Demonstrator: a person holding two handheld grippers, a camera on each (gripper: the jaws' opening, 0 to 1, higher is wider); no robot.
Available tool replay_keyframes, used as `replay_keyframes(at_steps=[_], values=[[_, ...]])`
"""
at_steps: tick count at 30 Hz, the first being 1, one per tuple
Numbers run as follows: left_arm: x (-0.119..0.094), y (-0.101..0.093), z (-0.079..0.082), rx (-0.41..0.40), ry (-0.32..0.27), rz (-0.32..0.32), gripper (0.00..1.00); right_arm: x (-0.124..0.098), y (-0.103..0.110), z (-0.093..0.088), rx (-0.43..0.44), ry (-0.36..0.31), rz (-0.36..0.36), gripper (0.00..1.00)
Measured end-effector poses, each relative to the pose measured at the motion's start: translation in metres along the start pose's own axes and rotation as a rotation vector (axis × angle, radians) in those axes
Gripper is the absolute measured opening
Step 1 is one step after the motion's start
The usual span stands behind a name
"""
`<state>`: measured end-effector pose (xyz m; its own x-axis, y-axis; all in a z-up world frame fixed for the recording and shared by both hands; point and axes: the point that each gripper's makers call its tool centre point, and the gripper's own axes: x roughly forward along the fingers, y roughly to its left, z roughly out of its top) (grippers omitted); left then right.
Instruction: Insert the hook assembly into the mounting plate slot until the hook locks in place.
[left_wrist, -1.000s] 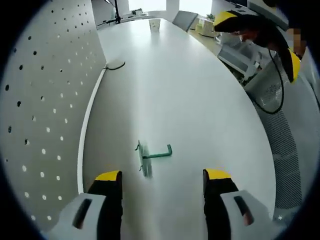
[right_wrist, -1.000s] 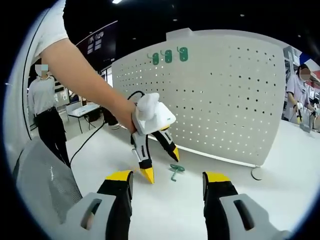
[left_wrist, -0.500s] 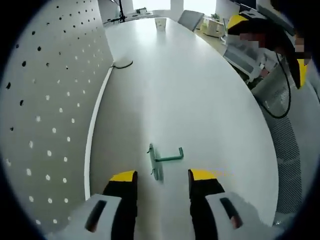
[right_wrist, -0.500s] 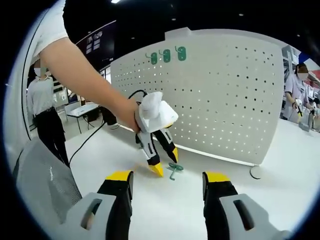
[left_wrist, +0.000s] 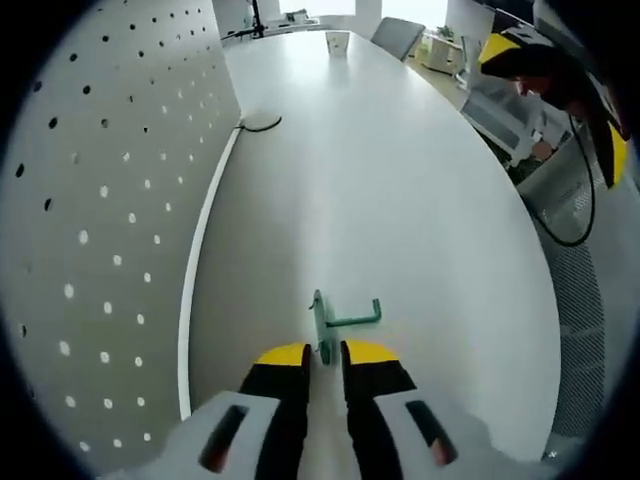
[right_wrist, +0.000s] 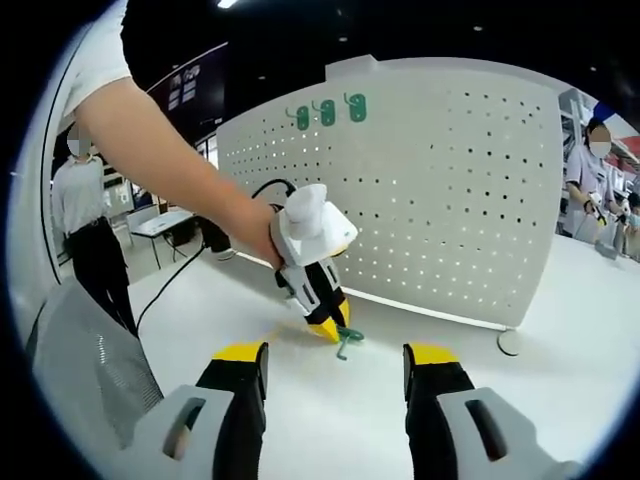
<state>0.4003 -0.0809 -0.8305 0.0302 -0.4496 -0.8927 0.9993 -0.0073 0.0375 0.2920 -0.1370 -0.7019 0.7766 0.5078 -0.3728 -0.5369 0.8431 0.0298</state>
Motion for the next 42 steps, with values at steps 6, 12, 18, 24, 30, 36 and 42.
replay_keyframes(at_steps=[6,12,18,24,30,36,42], values=[[0.0,0.002,0.001,-0.009,-0.005,0.02,0.06,0.0,0.0,0.0,-0.002,0.001,-0.001,0.53],[0.001,0.003,0.0,-0.006,-0.007,0.031,0.04,0.0,0.0,0.001,-0.007,-0.002,-0.003,0.54],[0.001,0.003,0.001,0.002,0.0,0.031,0.03,0.0,0.0,0.001,-0.012,-0.005,-0.002,0.56],[0.001,0.002,0.001,0.021,-0.002,0.036,0.02,0.0,0.0,0.001,-0.009,-0.004,-0.003,0.56],[0.002,0.002,0.001,0.038,0.0,0.047,0.02,0.0,-0.001,0.001,-0.005,-0.007,-0.004,0.56],[-0.003,0.001,0.007,0.018,-0.095,0.065,0.01,0.0,-0.001,0.001,-0.005,-0.009,-0.003,0.56],[-0.009,0.001,0.013,0.021,-0.139,0.073,0.01,0.001,-0.001,0.002,0.0,-0.013,-0.002,0.56]])
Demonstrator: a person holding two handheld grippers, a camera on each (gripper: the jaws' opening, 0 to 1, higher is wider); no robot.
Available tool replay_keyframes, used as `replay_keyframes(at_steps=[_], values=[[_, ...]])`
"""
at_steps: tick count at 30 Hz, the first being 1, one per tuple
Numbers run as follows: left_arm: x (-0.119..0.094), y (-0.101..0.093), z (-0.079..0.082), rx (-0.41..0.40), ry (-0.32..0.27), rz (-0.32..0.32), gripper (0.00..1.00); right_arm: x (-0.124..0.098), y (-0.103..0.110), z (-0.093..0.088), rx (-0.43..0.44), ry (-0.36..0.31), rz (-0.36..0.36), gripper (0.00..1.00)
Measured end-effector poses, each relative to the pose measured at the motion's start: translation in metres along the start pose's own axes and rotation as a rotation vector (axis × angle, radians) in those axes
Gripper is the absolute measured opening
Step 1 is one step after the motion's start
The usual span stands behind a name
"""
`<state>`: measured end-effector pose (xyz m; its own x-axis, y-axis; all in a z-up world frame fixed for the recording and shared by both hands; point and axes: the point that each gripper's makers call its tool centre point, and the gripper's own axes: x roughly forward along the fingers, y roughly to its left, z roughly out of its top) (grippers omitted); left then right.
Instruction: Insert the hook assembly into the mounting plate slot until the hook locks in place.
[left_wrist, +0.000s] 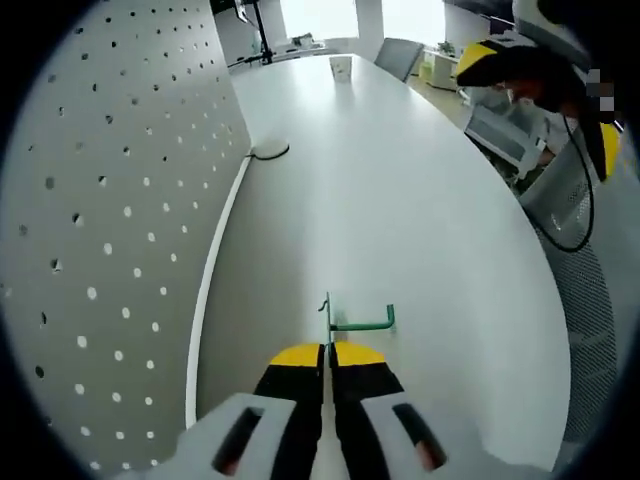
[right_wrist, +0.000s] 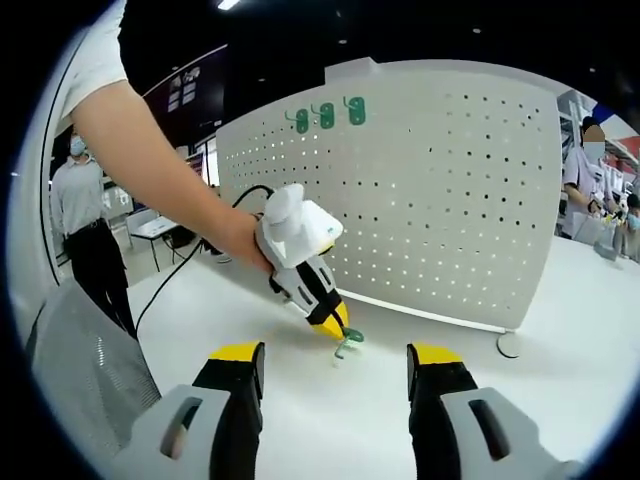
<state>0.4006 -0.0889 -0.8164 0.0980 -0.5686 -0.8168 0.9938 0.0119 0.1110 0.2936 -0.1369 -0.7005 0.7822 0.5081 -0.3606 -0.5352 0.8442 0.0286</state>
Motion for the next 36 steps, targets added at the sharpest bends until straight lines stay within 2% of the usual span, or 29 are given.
replay_keyframes(at_steps=[8,18,20,31,36], values=[[-0.007,0.001,0.014,-0.007,-0.054,0.012,0.01,-0.001,-0.002,0.001,0.004,-0.007,-0.005,0.56],[-0.028,0.009,0.033,-0.051,-0.174,0.061,0.01,0.0,-0.001,0.006,-0.002,-0.016,-0.002,0.56],[-0.035,0.011,0.034,-0.062,-0.187,0.08,0.01,0.0,0.0,0.007,-0.002,-0.018,0.0,0.56],[-0.08,0.017,0.049,-0.132,-0.357,0.173,0.01,0.002,0.001,0.013,-0.008,-0.03,0.005,0.56],[-0.101,0.018,0.054,-0.14,-0.423,0.22,0.01,0.003,0.002,0.015,-0.013,-0.037,0.009,0.56]])
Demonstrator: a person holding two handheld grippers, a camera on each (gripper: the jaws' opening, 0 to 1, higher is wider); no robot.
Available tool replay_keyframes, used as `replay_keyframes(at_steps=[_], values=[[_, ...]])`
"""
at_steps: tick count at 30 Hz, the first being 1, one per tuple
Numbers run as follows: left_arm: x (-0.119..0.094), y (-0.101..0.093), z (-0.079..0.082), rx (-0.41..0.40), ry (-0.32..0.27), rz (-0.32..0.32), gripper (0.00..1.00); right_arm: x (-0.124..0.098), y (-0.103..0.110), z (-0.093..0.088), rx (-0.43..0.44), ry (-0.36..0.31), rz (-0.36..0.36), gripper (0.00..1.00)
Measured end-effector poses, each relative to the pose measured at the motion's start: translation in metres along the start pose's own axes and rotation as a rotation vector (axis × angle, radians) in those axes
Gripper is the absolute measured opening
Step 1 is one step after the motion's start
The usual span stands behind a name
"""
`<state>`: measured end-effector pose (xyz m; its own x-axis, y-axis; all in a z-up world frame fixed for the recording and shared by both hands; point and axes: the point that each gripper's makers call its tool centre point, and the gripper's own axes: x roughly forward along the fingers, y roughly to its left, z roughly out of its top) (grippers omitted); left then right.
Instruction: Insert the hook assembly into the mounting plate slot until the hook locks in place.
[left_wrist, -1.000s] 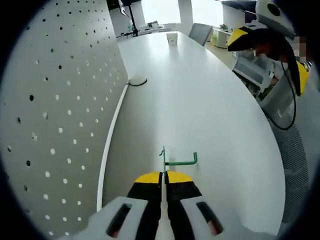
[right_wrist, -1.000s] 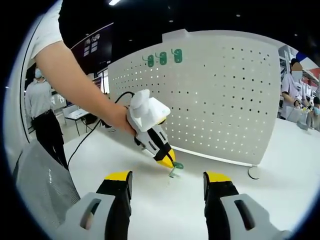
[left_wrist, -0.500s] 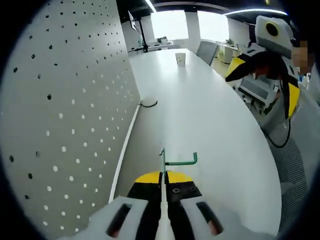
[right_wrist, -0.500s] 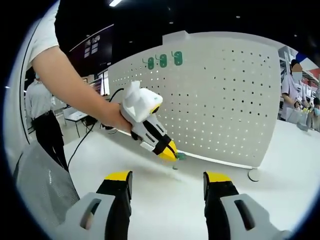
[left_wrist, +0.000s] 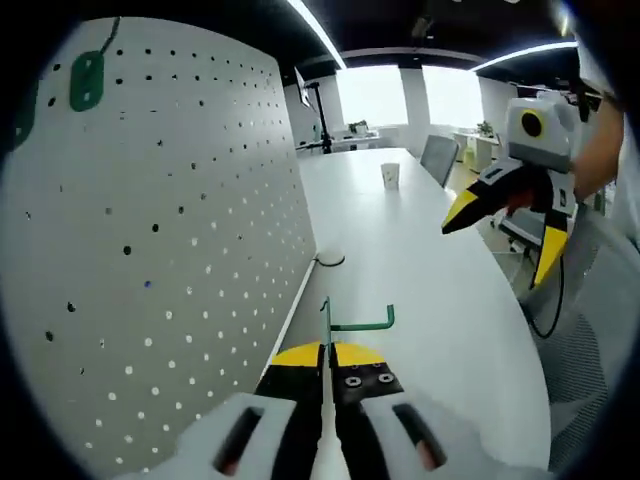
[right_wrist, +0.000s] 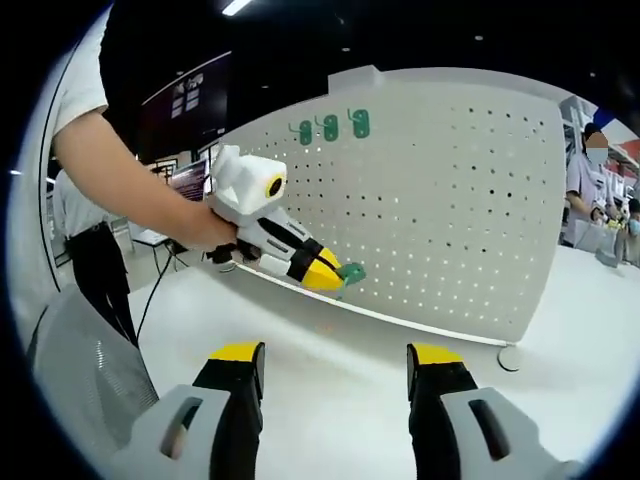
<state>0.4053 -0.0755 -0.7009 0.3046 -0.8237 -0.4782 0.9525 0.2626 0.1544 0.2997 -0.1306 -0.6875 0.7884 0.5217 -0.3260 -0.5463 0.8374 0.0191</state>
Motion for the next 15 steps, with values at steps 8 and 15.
replay_keyframes(at_steps=[8,15], values=[[-0.022,0.006,0.02,-0.039,-0.092,0.051,0.01,0.0,0.0,0.007,0.006,-0.018,0.003,0.56],[-0.034,0.005,0.026,-0.075,-0.153,0.09,0.01,0.0,0.001,0.017,0.005,-0.038,0.007,0.56]])
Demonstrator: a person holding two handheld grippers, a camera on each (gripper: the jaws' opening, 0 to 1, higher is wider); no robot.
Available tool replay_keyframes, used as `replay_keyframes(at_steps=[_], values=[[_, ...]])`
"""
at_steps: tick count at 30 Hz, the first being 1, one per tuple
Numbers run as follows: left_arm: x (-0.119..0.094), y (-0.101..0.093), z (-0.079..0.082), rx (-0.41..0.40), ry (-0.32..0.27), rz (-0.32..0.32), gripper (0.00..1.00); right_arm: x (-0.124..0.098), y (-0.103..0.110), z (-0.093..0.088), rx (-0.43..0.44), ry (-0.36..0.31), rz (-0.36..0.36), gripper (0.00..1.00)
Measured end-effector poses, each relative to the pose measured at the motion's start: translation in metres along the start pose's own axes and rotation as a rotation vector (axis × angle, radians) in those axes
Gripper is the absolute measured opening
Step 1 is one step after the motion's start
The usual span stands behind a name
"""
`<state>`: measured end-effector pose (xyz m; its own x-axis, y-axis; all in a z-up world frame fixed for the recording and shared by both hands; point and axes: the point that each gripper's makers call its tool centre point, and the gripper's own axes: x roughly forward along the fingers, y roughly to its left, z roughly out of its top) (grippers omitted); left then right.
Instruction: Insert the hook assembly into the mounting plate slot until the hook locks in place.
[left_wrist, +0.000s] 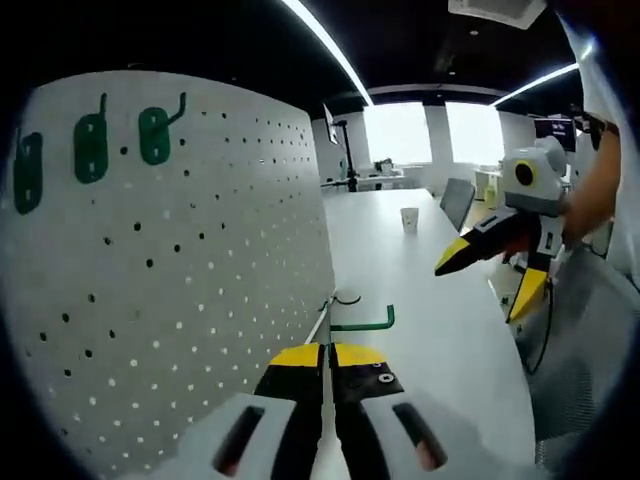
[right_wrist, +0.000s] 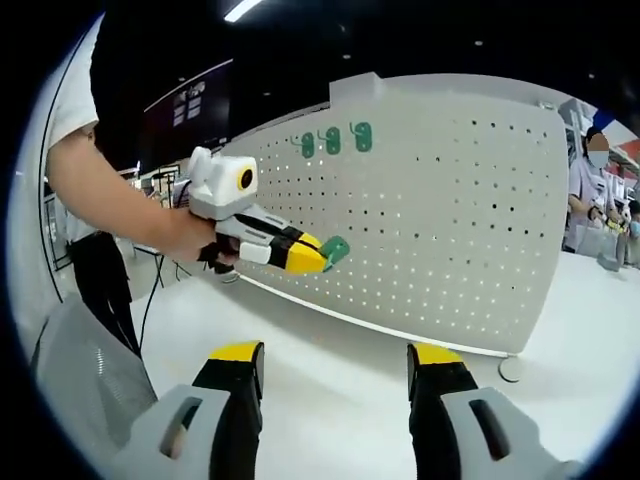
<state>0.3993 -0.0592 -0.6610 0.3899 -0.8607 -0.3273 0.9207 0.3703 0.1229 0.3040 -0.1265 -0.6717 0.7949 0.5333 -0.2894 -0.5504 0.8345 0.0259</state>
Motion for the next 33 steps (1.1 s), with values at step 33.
replay_keyframes(at_steps=[33], values=[[-0.086,0.007,0.051,-0.179,-0.348,0.195,0.02,0.007,0.016,0.029,-0.006,-0.055,0.044,0.56]])
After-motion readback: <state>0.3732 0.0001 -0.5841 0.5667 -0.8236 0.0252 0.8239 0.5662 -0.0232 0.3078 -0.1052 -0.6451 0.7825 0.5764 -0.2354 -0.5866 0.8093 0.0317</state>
